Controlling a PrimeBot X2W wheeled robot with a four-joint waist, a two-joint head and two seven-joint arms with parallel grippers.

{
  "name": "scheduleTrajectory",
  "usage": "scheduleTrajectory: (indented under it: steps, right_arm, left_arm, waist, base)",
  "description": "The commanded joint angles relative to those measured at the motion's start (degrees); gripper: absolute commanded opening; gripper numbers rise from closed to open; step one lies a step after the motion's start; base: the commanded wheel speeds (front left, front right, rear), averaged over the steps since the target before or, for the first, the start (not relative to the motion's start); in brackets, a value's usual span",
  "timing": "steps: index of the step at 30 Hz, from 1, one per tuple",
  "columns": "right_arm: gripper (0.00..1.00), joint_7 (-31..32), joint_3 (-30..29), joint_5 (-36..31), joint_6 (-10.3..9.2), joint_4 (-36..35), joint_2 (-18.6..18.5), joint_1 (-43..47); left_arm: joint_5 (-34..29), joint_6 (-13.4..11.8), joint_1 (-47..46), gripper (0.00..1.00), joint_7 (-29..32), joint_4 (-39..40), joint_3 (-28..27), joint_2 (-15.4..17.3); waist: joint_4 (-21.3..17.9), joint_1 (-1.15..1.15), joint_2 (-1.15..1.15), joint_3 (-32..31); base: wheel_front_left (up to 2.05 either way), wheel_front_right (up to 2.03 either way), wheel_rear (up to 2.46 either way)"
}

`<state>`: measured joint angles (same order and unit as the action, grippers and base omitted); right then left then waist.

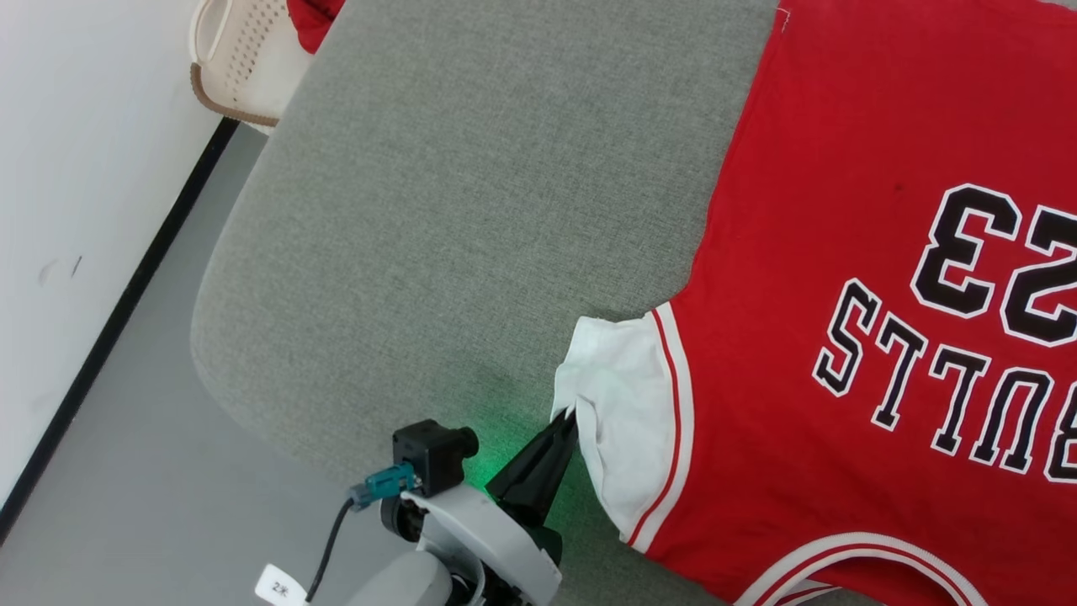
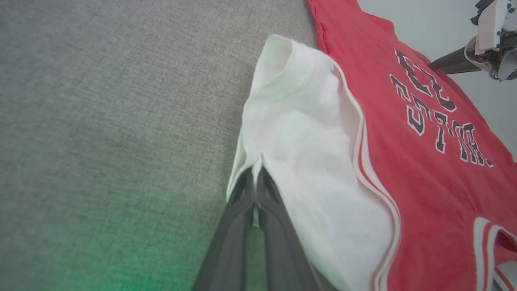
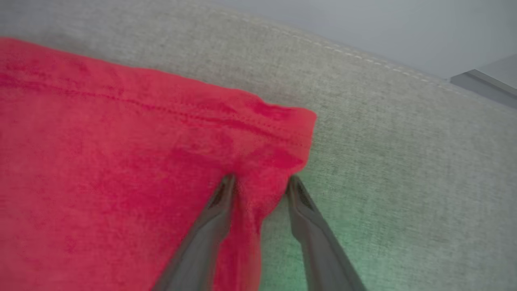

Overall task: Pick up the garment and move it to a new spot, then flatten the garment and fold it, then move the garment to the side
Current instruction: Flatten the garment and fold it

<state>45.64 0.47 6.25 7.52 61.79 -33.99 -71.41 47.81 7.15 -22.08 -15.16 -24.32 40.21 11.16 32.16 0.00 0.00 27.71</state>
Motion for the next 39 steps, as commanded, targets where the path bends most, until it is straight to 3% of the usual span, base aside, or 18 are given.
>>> scheduleTrajectory:
  steps: [1,8,16,26,31,39]
  right_arm:
    - [0.0,1.24,0.01,-1.14,-0.06,3.11,1.16,3.4]
    - [0.0,0.28,-0.81,-2.14,-0.05,2.26,4.08,2.39]
    - [0.0,-1.74,5.89,5.1,-0.05,-3.45,5.8,6.41]
    - [0.0,-2.39,13.84,22.27,-0.06,-21.04,0.49,22.06]
    - [0.0,-3.13,12.91,27.81,-0.06,-29.33,-1.88,31.98]
    - [0.0,-4.4,8.59,30.69,-0.06,-37.69,-1.53,45.15]
  left_arm:
    - [-0.31,-0.02,0.0,0.0,0.16,-0.81,-0.24,0.17]
    - [-1.09,0.12,0.96,0.0,0.13,-0.9,-2.9,1.2]
    - [-2.68,-0.26,2.6,0.0,0.12,-0.07,-5.96,3.46]
    - [-2.89,-2.42,5.6,0.0,0.25,2.89,-7.94,7.06]
    - [-2.17,-3.58,7.26,0.0,0.96,4.8,-8.63,8.9]
    - [-1.53,-5.1,9.53,0.0,1.77,7.37,-9.57,11.13]
  waist:
    - [-0.22,0.0,0.0,-0.08]
    - [-3.46,0.0,0.0,-2.1]
    - [-9.81,0.0,0.0,-6.03]
    - [-18.11,0.0,0.0,-10.19]
    - [-21.69,0.0,0.0,-11.85]
    - [-25.65,0.0,0.0,-13.86]
  base:
    - [0.0,0.0,0.0]
    - [0.0,0.0,0.0]
    - [0.0,0.0,0.0]
    - [0.0,0.0,0.0]
    - [0.0,0.0,0.0]
    - [0.0,0.0,0.0]
